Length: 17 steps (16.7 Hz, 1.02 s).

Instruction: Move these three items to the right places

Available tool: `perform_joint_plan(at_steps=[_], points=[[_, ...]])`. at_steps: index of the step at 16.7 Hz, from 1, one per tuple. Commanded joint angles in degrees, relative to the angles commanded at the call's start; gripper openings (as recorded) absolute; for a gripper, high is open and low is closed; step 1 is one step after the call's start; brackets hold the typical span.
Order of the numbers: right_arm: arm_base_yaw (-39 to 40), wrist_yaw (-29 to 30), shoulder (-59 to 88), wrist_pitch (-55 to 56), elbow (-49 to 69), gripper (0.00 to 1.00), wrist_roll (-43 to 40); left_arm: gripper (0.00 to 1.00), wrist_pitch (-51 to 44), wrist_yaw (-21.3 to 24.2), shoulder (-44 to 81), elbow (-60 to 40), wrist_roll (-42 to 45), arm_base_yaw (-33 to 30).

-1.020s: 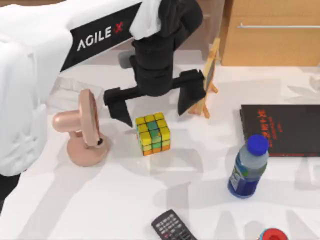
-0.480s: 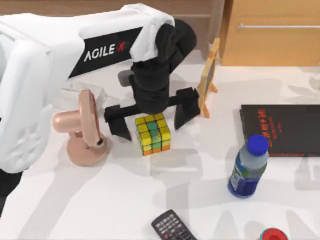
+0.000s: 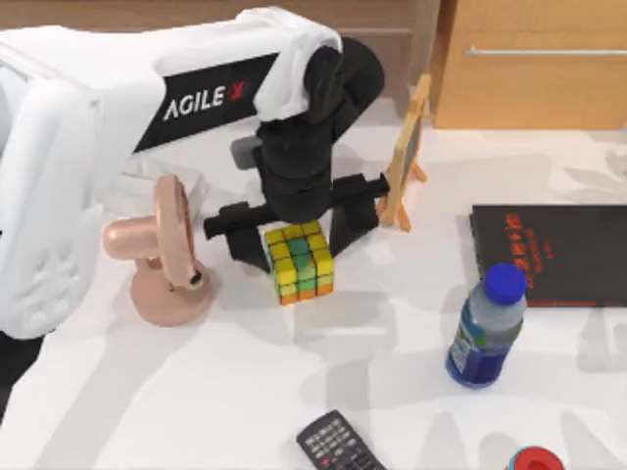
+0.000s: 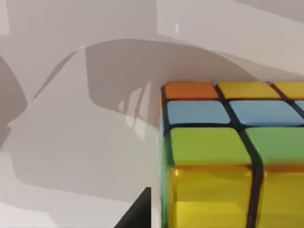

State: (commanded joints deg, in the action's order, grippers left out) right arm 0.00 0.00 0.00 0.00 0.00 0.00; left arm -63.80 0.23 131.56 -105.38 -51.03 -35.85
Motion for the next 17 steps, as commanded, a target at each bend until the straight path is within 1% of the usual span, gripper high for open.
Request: perform_joint_plan(at_steps=[7,8,17], points=[[0.00,0.00,0.00,0.00,0.00,1.00,0.00,0.02,0.00,0.00,0.00,0.00,0.00,0.00],[0.00,0.00,0.00,0.00,0.00,1.00,0.00,0.00,0.00,0.00,0.00,0.00,0.00,0.00],[0.00,0.00,0.00,0.00,0.00,1.00,0.00,0.00,-0.15,-0.01,-0.03,-0.15,0.11,-0.14]])
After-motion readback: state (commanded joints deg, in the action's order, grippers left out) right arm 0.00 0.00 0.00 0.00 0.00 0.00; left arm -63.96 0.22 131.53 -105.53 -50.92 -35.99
